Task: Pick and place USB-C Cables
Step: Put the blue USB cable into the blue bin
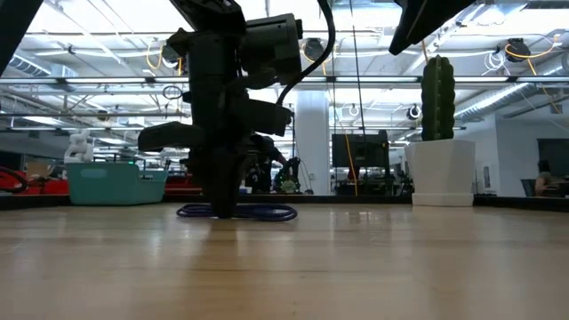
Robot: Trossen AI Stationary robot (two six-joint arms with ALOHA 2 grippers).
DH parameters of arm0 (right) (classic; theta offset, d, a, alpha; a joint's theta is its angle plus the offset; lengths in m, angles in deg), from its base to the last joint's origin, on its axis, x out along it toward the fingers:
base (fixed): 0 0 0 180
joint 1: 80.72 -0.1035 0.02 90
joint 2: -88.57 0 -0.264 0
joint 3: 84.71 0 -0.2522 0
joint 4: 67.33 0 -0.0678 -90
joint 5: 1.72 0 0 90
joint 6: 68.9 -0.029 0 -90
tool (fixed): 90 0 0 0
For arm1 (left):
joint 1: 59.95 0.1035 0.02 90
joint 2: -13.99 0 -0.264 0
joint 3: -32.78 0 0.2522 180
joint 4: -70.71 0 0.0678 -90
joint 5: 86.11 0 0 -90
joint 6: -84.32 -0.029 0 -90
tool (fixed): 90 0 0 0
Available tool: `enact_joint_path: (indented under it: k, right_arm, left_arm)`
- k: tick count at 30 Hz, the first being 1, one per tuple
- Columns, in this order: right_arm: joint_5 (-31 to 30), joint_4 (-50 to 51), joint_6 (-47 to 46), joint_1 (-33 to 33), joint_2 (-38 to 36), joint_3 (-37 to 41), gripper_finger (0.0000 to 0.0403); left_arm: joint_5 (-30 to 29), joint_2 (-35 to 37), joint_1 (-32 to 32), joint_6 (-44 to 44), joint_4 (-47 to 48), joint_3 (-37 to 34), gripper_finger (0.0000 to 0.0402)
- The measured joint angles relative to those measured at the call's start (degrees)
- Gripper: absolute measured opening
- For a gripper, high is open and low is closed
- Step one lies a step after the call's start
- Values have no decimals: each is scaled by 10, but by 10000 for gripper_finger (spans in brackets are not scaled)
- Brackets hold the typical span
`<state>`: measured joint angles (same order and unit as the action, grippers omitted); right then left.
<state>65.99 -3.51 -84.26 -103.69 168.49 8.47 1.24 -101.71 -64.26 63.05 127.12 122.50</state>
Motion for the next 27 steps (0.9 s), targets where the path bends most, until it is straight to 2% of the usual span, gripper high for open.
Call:
enact_joint_path:
  k: [7, 27]
  right_arm:
    - [0, 0, 1, 0, 0, 0, 238]
    - [0, 0, 0, 0, 0, 0, 238]
  left_arm:
    - [0, -1, -1, 20, 18, 16, 19]
    - [1, -3, -38, 49, 165, 88, 30]
